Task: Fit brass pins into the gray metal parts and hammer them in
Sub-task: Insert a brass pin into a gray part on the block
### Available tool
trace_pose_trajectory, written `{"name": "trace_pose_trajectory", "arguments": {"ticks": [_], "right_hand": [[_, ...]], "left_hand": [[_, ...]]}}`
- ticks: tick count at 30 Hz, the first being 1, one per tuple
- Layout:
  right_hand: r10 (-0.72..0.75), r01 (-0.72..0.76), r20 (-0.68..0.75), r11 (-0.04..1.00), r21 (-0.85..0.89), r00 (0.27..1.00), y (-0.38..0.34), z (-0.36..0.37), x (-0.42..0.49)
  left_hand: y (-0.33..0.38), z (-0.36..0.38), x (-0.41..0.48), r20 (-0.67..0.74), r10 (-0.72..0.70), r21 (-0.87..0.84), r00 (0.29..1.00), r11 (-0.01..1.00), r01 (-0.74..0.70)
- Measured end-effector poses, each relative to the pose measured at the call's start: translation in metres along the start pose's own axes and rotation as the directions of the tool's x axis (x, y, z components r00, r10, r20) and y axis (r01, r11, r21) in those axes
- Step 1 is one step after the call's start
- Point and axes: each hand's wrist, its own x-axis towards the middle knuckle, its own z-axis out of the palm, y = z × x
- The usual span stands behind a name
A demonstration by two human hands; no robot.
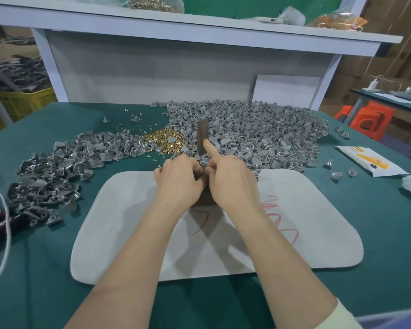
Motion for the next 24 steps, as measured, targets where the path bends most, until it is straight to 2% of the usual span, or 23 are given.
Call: {"name": "trace_pose_trajectory", "arguments": {"ticks": [5,11,21,24], "right_hand": [[-0.023,0.024,-0.021,0.997,0.079,1.0,0.0041,0.001,-0.0009],[-0.034,0.037,-0.034,0.995,0.094,0.999,0.0064,0.0016,0.0006],[-0.009,0.007,0.04,0.998,0.061,0.999,0.0045,-0.0038,0.0021],[-0.004,-0.001,0.047,0.994,0.113,0.999,0.0066,-0.0045,0.0016]], "left_hand": [[-0.0006,0.0013,0.001,-0.002,0.005,-0.009,1.0,1.0,-0.005],[-0.0013,0.0018,0.0005,-0.013,0.021,-0.003,1.0,1.0,-0.021],[-0.0014,0.0009,-0.0006,-0.005,0.022,-0.012,1.0,1.0,-0.022],[-0.0018,0.0011,0.0,-0.019,0.011,-0.013,1.0,1.0,-0.012]]}}
